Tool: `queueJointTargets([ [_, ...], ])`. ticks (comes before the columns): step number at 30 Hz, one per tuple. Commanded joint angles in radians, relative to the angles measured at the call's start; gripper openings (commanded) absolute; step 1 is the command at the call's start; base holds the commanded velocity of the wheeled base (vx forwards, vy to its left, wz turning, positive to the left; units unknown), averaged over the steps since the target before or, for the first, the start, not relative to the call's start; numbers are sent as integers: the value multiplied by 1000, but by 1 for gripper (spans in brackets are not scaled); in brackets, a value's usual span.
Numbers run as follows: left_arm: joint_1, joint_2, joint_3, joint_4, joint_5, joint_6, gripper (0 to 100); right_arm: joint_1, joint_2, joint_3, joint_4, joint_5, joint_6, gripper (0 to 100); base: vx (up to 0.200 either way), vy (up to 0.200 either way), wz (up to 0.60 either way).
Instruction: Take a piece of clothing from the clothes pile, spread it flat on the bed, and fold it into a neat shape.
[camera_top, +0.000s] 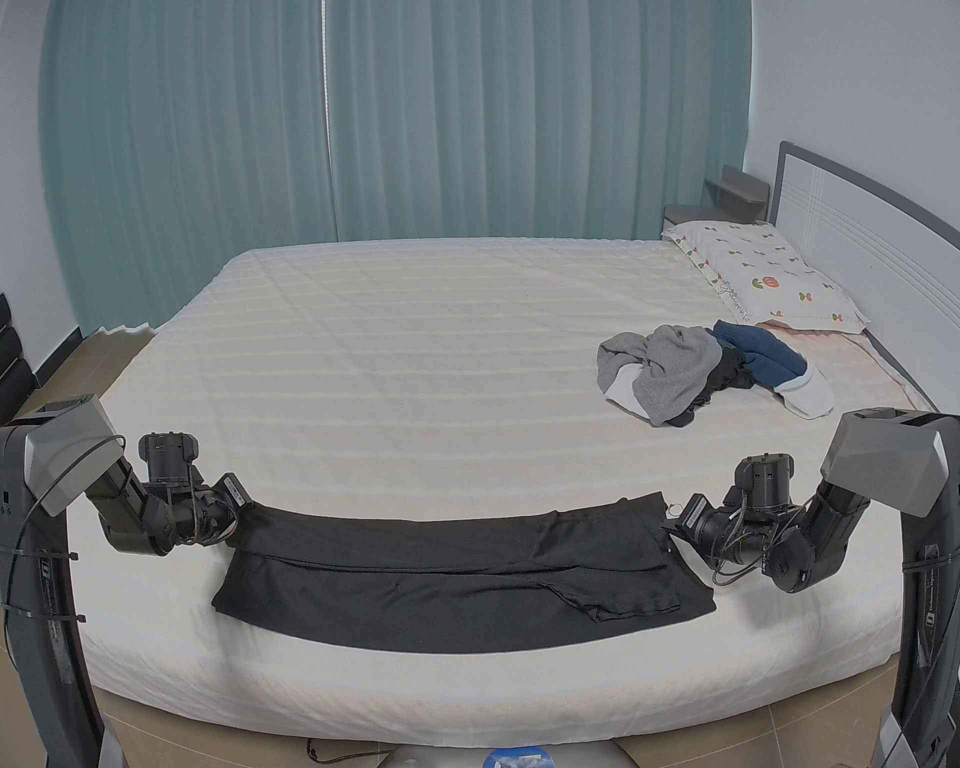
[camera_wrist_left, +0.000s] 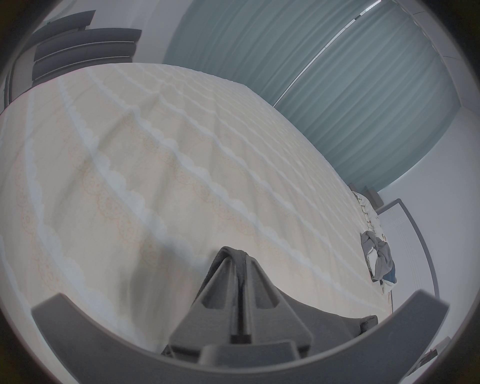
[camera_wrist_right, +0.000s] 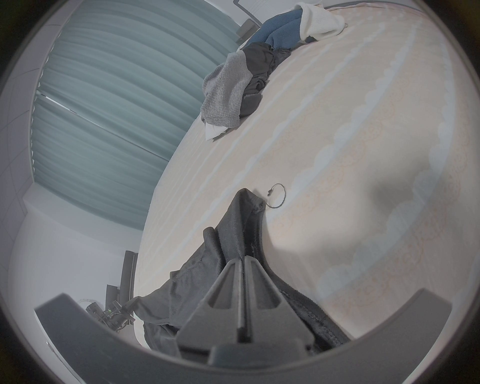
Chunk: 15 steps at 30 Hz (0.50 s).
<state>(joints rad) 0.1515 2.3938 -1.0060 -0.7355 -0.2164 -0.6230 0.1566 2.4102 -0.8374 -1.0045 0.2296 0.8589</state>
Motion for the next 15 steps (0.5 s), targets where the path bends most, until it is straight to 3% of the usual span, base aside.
queueJointTargets([
  [1,0,-2,0,2,0,-3,100,3,6,1,0,1,2,100,0,0,0],
  [12,26,-51,15,8,-6,-67,100,-31,-65,44,-16,14,32,100,0,0,0],
  [15,57,-127,49,13,-70,-78,100,-43,-95,74,-16,60,78,100,0,0,0],
])
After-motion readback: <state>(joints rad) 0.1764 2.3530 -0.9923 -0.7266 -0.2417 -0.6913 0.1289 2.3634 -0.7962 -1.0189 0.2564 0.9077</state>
